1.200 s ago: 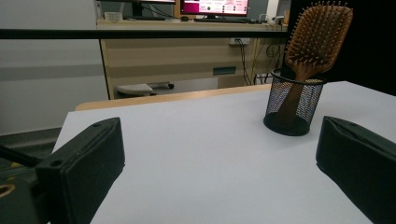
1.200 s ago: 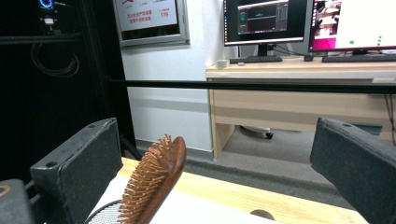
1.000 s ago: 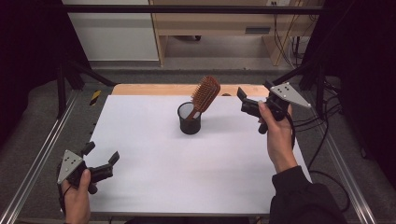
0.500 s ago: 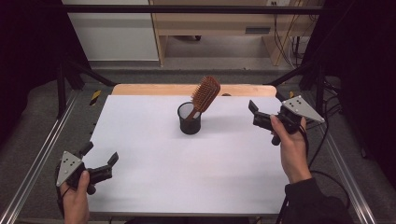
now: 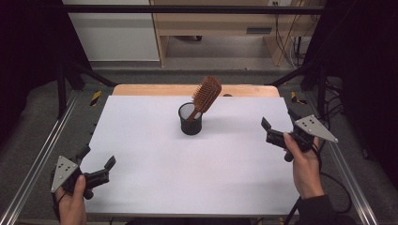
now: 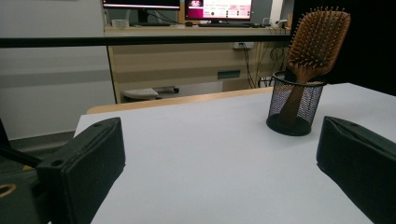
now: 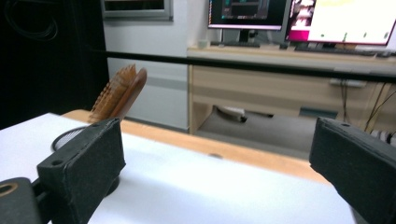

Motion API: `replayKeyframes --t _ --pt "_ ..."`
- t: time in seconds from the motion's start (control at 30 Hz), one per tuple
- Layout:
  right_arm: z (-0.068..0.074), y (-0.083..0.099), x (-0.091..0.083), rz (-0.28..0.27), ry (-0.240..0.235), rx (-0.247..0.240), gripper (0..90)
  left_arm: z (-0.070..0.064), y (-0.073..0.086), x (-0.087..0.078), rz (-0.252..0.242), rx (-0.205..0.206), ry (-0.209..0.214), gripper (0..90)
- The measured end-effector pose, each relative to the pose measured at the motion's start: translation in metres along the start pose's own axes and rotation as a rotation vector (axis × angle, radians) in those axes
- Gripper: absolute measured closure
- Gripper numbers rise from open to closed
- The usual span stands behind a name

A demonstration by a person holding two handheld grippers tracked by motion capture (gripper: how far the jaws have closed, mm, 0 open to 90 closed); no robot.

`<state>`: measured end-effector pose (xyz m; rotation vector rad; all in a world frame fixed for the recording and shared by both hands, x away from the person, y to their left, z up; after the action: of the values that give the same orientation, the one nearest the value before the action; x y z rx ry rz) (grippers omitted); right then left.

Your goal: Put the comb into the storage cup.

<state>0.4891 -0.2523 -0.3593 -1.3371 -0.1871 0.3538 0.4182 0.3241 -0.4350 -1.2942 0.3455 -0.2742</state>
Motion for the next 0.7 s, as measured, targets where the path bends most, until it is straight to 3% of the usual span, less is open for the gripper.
replayKeyframes --t 0.27,0.7 --pt "-0.011 0.020 -0.017 0.046 0.004 0.045 2.2 0.002 0.001 0.000 -0.006 -0.017 -0.001 1.5" --pt "-0.025 0.058 -0.038 0.071 0.014 0.037 3.5 0.000 0.001 0.000 -0.012 -0.017 0.007 1.5"
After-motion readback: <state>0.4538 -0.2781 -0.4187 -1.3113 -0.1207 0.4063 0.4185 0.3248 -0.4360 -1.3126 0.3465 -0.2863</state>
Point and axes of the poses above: each handheld gripper's, and its own axes: x roughly forward along the jaws, y roughly out of its underside, z roughly to its left, the point moved 3 cm from there along x, roughly forward along the jaws, and after that the axes turned 14 degrees about x, right-handed, at the moved point
